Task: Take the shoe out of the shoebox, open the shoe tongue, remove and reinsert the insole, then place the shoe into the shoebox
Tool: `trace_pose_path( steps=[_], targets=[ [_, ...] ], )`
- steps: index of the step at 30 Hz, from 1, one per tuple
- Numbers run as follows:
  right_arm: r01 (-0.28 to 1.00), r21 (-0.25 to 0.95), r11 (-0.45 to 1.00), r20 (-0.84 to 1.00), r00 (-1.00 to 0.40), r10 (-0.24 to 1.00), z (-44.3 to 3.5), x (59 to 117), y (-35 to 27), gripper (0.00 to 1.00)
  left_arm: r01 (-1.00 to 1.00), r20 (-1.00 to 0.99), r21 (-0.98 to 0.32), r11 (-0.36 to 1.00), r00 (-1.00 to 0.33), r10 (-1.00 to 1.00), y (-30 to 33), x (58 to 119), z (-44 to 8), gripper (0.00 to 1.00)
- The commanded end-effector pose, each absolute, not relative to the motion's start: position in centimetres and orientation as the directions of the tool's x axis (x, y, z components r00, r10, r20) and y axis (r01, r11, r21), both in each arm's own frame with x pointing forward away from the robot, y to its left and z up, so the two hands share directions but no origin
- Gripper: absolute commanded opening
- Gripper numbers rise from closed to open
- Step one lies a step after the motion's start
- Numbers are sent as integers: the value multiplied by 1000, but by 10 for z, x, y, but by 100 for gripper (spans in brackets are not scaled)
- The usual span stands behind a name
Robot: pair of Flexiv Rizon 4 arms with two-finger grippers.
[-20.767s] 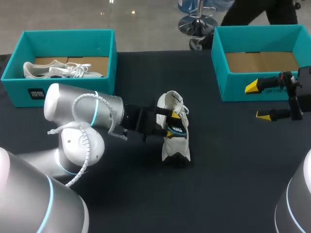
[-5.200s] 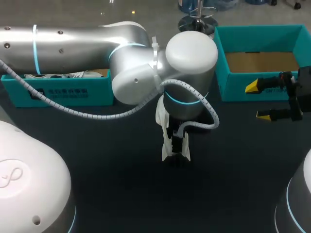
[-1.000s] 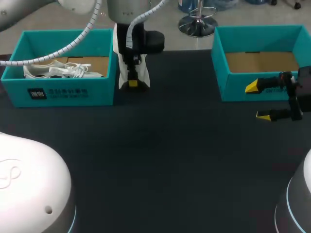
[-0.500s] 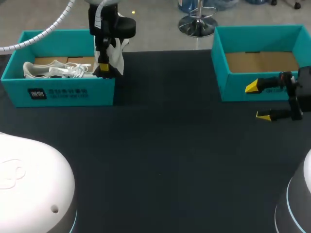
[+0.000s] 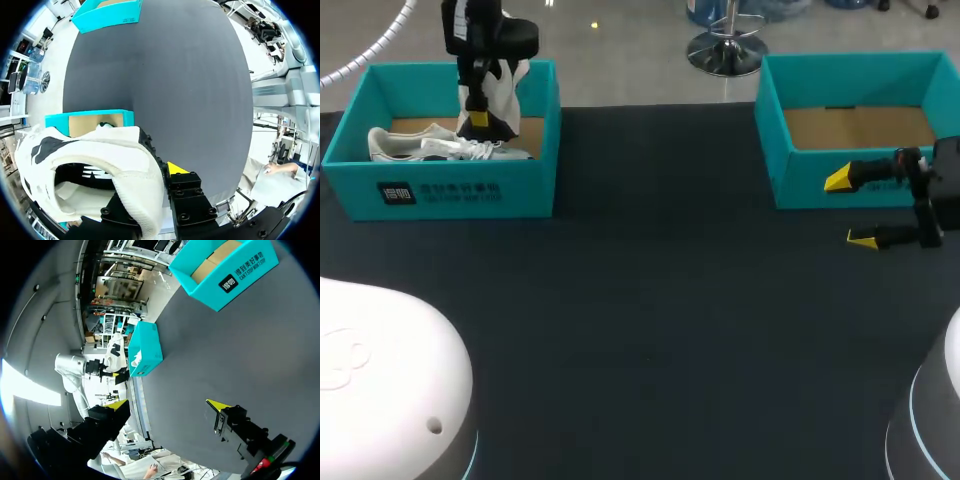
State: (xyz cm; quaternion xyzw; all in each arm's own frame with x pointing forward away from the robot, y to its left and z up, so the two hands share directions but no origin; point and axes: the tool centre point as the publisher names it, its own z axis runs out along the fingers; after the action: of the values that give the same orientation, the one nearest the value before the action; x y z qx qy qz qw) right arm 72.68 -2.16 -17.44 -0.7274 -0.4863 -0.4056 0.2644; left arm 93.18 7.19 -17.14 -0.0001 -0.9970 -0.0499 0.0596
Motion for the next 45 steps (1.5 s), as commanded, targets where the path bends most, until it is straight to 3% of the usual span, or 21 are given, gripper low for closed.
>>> trace_pose_path(
  steps=[1, 14, 45],
  targets=[
    [921, 10, -390, 846, 200, 495, -174, 726, -21, 100, -31, 118, 82, 996, -992, -41, 97, 948, -168, 0],
    [921, 10, -390, 846, 200, 495, -174, 726, -21, 100, -105, 153, 105, 989, -981, -120, 165, 1003, -172, 0],
    [921, 10, -390, 846, 200, 495, -174, 726, -21, 100, 40, 198, 116, 992, -980, 16, 277, 1115, -207, 0]
  ],
)
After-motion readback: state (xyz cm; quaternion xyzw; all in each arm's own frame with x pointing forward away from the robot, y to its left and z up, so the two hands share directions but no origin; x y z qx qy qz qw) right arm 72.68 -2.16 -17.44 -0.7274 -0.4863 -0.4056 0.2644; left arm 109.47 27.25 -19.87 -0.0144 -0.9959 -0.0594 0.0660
